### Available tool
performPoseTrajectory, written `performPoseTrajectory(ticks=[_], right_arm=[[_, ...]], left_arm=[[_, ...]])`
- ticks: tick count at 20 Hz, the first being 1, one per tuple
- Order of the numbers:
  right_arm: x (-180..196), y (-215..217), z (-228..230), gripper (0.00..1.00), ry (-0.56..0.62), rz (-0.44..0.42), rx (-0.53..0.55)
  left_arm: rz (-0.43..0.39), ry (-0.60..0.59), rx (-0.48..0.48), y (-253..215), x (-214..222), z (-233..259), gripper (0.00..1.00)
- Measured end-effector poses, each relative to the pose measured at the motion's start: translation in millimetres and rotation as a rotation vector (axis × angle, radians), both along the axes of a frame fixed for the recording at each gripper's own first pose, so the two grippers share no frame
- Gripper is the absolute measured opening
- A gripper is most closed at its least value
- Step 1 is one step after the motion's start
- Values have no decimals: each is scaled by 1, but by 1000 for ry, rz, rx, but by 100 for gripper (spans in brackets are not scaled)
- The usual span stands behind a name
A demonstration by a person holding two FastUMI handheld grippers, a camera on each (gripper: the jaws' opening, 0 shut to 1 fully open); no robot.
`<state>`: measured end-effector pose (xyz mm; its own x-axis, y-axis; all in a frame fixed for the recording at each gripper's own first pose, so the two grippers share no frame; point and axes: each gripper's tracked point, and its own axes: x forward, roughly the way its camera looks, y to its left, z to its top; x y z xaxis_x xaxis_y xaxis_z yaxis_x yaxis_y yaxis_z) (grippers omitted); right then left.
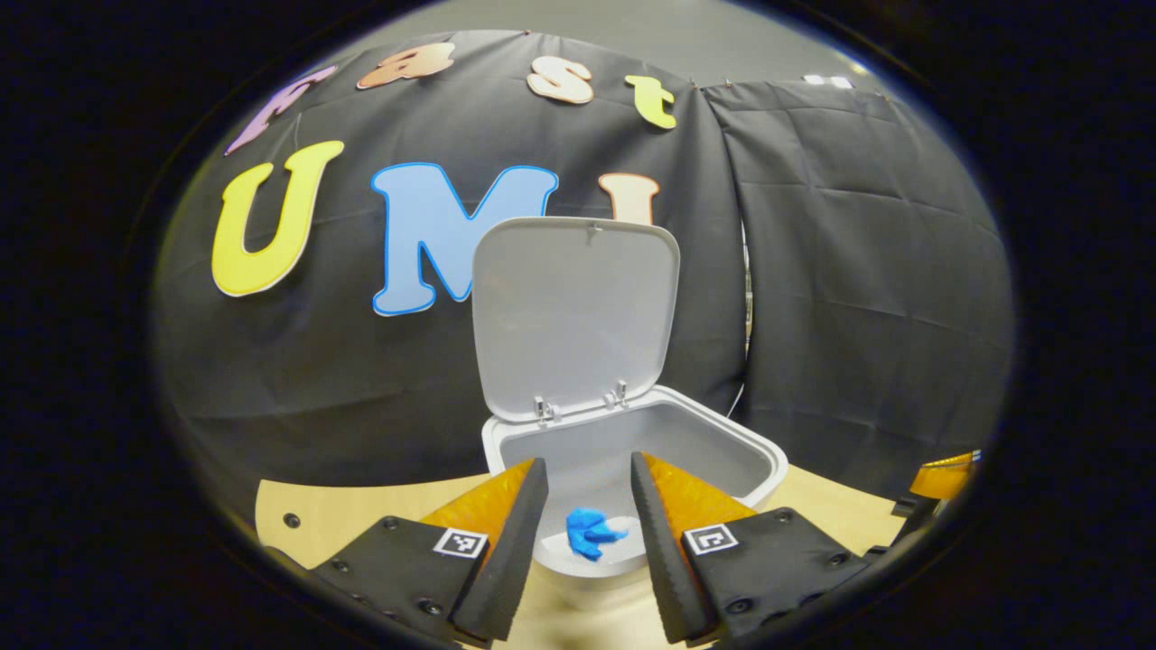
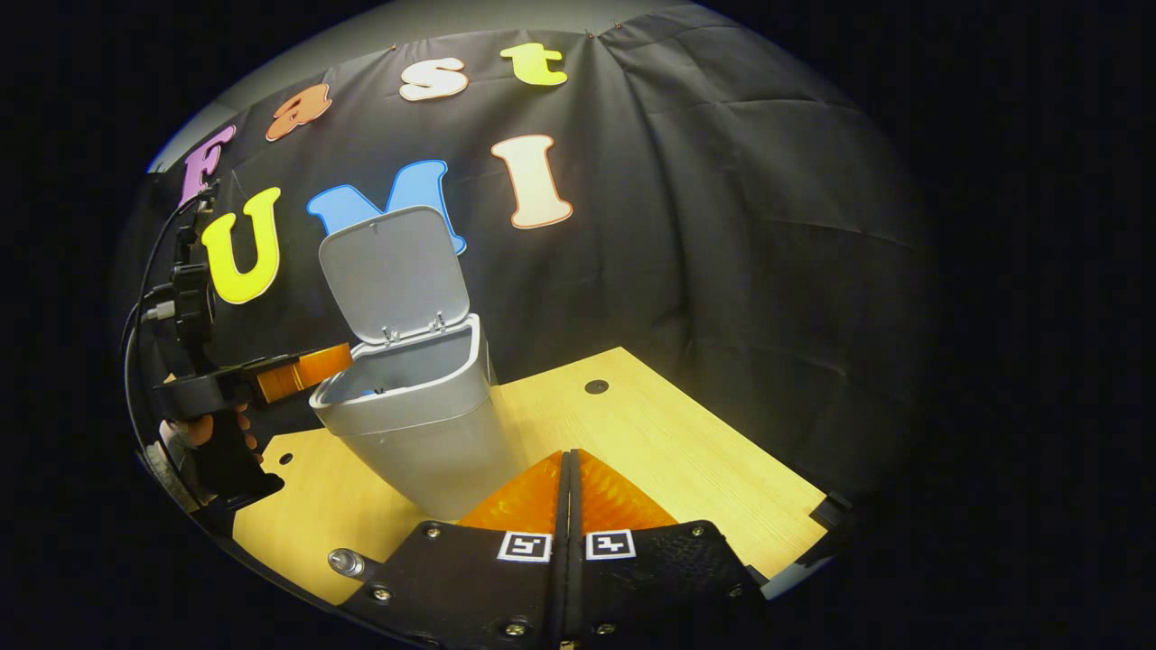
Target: Press the lid of the desktop garbage bin to open it, pick up the crumpled paper on the desktop and throw it into the bin, then pick up the pop can on the desktop and drop it into the bin, and finally close the garbage bin lid.
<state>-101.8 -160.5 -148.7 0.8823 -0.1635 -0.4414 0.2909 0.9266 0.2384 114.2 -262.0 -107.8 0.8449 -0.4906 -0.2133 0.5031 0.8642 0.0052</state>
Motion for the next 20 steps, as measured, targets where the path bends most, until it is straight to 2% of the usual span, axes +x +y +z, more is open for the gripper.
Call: performPoseTrajectory(ticks=[5, 6, 8, 9, 10, 16, 20], right_arm=[[0, 4, -2, 0, -3, 28, 2], [1, 6, -3, 0, -3, 37, 2], [3, 12, -3, 0, -2, 61, 5], [6, 19, -3, 0, -2, 75, 8], [9, 24, -3, 0, -1, 89, 8], [29, 61, -8, 0, 13, 210, 22], [46, 94, -9, 0, 12, 301, 31]], left_arm=[[15, 3, -1, 8, -5, 1, 59], [22, 2, -2, 12, -6, 1, 65], [41, 0, 0, 22, -7, 3, 65], [53, -1, 0, 28, -6, 3, 60], [66, -2, 0, 35, -7, 3, 62], [179, 6, -11, 95, -16, 4, 66], [272, 9, -7, 146, -24, 3, 60]])
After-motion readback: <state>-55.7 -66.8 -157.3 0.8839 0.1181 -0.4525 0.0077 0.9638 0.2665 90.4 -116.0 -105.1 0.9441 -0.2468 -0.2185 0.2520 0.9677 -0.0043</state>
